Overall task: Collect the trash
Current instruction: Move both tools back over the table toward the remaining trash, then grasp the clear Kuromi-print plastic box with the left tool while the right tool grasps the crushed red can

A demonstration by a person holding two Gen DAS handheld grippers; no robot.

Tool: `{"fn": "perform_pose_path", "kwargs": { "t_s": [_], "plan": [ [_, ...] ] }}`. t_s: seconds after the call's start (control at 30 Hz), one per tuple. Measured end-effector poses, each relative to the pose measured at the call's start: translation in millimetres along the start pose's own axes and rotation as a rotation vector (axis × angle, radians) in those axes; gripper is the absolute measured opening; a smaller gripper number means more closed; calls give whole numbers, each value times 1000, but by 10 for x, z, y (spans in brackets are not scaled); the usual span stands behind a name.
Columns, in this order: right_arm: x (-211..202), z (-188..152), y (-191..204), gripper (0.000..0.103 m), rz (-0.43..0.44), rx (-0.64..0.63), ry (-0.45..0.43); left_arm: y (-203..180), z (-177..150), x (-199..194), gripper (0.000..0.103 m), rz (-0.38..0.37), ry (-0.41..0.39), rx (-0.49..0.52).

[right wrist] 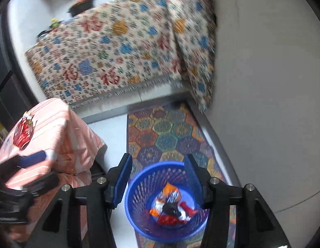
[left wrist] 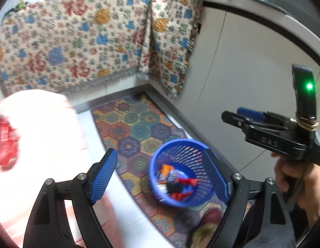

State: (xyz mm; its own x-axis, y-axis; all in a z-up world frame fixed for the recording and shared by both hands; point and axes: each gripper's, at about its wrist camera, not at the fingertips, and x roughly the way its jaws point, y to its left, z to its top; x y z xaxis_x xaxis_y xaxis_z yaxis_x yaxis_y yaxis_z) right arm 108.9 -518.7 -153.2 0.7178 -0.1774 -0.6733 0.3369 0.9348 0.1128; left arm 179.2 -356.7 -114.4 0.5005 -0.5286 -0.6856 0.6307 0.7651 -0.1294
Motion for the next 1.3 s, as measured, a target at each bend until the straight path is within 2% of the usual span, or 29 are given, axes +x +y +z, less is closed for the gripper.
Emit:
{"fn": "perform_pose_path", "kwargs": {
  "t_s": [0.07, 0.13, 0.3, 0.37, 0.5, 0.6, 0.7, 0.83, 0.9, 0.93, 1.03, 1.13, 1.3],
  "plan": [
    [-113, 2, 227, 60, 0, -53, -39, 156, -96, -268, 88, 42, -6, 1],
    [-227, -30, 469, 61, 14, -105, -73, 308, -200, -443, 90, 87, -10, -7],
    [-350, -113, 1117, 61, 111, -157, -88, 939, -606, -785, 91, 274, 9, -34],
    [-351, -168, 1429, 61, 158, -183, -72, 1299, -769, -883, 91, 333, 14, -86],
    [-264, -383, 2292, 63, 263, -292, 0, 1946, -1027, -994, 91, 464, 31, -202],
    [-151, -519, 2812, 63, 302, -341, 50, 2334, -1191, -1047, 91, 569, 44, -266],
    [34, -615, 3284, 63, 317, -375, 109, 2632, -1324, -1060, 91, 627, 70, -322],
    [306, -733, 3717, 64, 282, -407, 188, 2927, -1443, -1028, 94, 644, 110, -363],
    [357, -736, 3850, 67, 248, -420, 170, 3003, -1490, -1001, 103, 648, 117, -382],
    [395, -725, 3900, 70, 234, -426, 169, 3056, -1512, -1007, 103, 629, 116, -407],
    [486, -689, 3974, 79, 209, -416, 161, 3191, -1542, -1021, 103, 559, 112, -474],
    [529, -676, 3989, 84, 202, -406, 165, 3164, -1530, -1027, 103, 570, 113, -474],
    [580, -646, 4020, 84, 201, -404, 166, 3251, -1357, -976, 102, 589, 115, -492]
  ]
}}
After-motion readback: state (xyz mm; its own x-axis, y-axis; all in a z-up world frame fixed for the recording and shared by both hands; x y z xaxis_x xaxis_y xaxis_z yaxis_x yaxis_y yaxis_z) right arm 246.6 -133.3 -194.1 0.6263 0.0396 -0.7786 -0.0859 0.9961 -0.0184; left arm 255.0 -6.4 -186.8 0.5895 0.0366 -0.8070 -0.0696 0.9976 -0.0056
